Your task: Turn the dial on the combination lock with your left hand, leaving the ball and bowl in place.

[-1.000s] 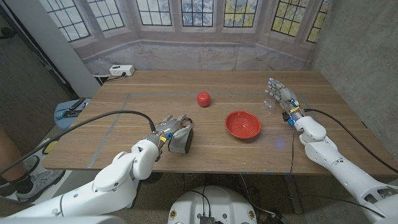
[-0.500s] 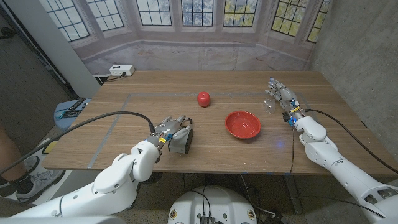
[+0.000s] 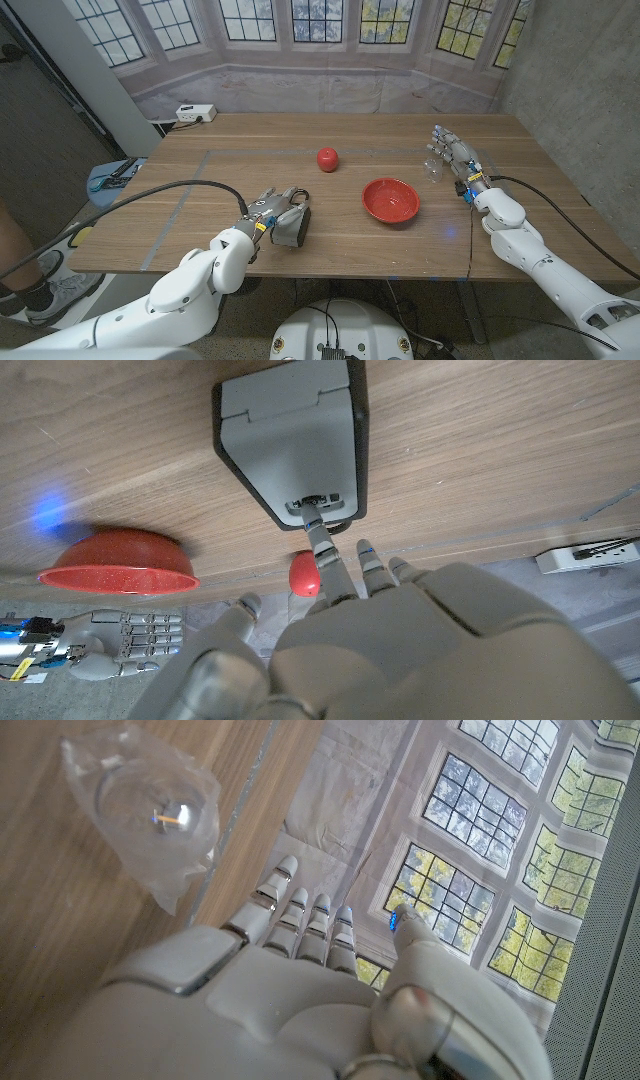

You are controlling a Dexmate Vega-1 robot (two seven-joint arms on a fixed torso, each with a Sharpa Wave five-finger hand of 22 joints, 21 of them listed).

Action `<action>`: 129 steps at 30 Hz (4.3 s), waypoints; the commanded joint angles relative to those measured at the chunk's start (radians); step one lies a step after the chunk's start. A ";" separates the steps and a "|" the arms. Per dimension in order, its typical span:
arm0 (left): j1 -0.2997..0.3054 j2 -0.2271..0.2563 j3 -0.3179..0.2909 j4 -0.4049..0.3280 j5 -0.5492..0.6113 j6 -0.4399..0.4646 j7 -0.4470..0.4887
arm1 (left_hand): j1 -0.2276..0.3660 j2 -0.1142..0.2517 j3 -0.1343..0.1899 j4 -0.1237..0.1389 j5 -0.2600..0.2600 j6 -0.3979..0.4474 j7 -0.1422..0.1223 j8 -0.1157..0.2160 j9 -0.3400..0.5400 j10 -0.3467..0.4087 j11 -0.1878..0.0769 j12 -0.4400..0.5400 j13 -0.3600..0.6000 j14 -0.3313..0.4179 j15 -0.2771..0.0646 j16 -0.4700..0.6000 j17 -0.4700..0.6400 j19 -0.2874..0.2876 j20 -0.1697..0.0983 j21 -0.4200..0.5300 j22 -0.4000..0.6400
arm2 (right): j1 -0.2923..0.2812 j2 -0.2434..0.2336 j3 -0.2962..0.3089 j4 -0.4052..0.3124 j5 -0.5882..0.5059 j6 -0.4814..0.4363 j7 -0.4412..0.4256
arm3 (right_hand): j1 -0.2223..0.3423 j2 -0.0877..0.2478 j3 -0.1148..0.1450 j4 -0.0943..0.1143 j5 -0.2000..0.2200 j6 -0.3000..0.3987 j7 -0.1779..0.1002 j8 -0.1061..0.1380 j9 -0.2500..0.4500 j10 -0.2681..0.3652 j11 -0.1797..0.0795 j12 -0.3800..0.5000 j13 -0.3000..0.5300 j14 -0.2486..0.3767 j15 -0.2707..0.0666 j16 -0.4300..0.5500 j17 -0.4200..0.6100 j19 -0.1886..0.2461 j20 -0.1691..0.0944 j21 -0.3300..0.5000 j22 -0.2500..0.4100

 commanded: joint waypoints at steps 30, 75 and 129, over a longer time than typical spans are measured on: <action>-0.008 0.029 0.005 -0.029 -0.060 0.048 0.038 | 0.003 0.005 0.001 -0.005 0.004 0.001 -0.005 -0.003 0.003 0.027 0.002 0.007 0.004 0.019 -0.008 0.002 0.001 0.003 0.003 0.000 0.003 | 0.043 0.025 -0.011 0.056 -0.002 0.015 0.020 | 0.003 -0.001 0.003 0.006 -0.003 -0.006 0.000 0.000 0.004 -0.001 0.004 0.004 0.003 -0.001 -0.056 0.005 0.005 0.007 -0.049 0.005 0.005; -0.014 0.026 0.023 -0.047 -0.130 0.086 0.089 | 0.003 0.004 0.001 -0.005 0.005 0.004 -0.004 -0.003 0.003 0.048 0.002 0.009 0.005 0.030 -0.016 0.002 0.001 0.009 0.003 -0.002 0.003 | 0.045 0.029 -0.005 0.083 0.005 0.041 0.029 | 0.003 -0.001 0.004 0.007 -0.003 -0.008 0.000 0.000 0.004 -0.001 0.003 0.004 0.003 -0.002 -0.056 0.005 0.005 0.007 -0.049 0.005 0.005; 0.020 0.031 0.050 -0.103 -0.174 0.172 0.208 | 0.004 0.005 0.002 -0.006 0.005 0.011 -0.002 -0.002 0.003 0.060 0.001 0.006 0.006 0.037 -0.017 0.000 0.000 0.014 0.003 -0.003 0.003 | 0.059 0.035 -0.009 0.101 0.011 0.048 0.052 | 0.002 -0.001 0.004 0.007 -0.003 -0.010 0.000 0.001 0.004 -0.001 0.003 0.004 0.003 -0.001 -0.056 0.005 0.005 0.010 -0.050 0.005 0.005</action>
